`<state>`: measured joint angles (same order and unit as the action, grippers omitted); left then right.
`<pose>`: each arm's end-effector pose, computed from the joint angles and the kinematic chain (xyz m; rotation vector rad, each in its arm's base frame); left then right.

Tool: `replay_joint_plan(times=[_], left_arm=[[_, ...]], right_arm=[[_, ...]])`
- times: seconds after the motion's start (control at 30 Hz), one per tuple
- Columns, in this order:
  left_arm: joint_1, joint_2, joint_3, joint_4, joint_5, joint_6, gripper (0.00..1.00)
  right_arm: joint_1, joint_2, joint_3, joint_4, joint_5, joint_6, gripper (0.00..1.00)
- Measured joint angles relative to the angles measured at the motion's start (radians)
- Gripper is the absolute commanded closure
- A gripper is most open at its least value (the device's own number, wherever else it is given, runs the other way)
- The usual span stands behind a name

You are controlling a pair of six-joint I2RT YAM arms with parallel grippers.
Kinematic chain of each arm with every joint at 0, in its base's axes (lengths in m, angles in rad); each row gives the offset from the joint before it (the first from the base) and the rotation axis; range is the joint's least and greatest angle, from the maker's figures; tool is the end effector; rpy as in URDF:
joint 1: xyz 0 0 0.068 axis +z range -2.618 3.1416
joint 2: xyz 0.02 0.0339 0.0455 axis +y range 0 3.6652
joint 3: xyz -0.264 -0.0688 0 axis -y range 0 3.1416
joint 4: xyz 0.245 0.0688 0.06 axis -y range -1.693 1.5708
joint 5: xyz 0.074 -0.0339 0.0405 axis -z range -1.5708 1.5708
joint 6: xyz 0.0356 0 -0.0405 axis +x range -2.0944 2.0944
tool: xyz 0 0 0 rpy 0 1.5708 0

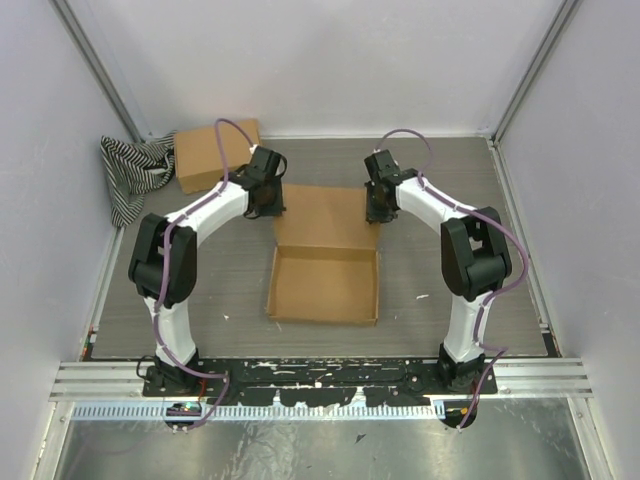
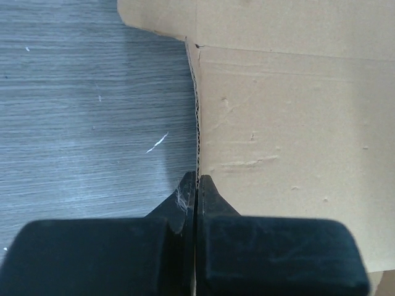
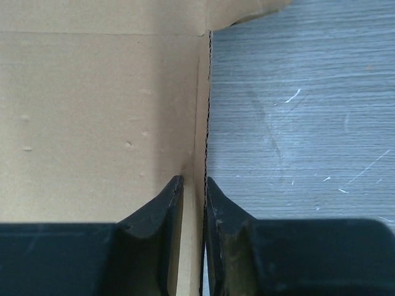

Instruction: Fold the paper box

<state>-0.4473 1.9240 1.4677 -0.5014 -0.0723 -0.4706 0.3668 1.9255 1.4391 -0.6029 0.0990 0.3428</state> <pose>0.3804 -0.1796 0.2175 -0.0588 2.5468 -0.2746 0.3812 0.1427 0.2026 0.0004 2.6549 0.1031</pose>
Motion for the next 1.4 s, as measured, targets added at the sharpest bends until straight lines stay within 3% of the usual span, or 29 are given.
replay_joint_plan(times=[0.17,0.4,0.67,0.87,1.3,1.4], left_arm=[[-0.016,-0.011,-0.011,0.018,-0.035,0.014,1.00],[-0.043,-0.199,-0.230,0.203,-0.116,0.043,1.00],[-0.051,-0.449,-0.546,0.579,-0.182,0.091,1.00],[-0.073,-0.539,-0.685,0.824,-0.204,0.145,1.00],[-0.103,-0.573,-0.806,1.127,-0.155,0.233,1.00],[-0.111,-0.589,-0.826,1.163,-0.153,0.246,1.00]], right_arm=[[-0.002,-0.001,0.011,0.001,0.024,-0.001,0.65],[-0.002,-0.019,0.046,-0.025,0.039,-0.017,0.61],[-0.027,-0.053,0.119,-0.029,0.039,-0.046,0.61],[-0.042,-0.087,0.122,-0.035,0.004,-0.065,0.62],[-0.045,-0.185,0.158,-0.040,-0.081,-0.118,0.63],[-0.046,-0.182,0.169,-0.057,-0.081,-0.124,0.69]])
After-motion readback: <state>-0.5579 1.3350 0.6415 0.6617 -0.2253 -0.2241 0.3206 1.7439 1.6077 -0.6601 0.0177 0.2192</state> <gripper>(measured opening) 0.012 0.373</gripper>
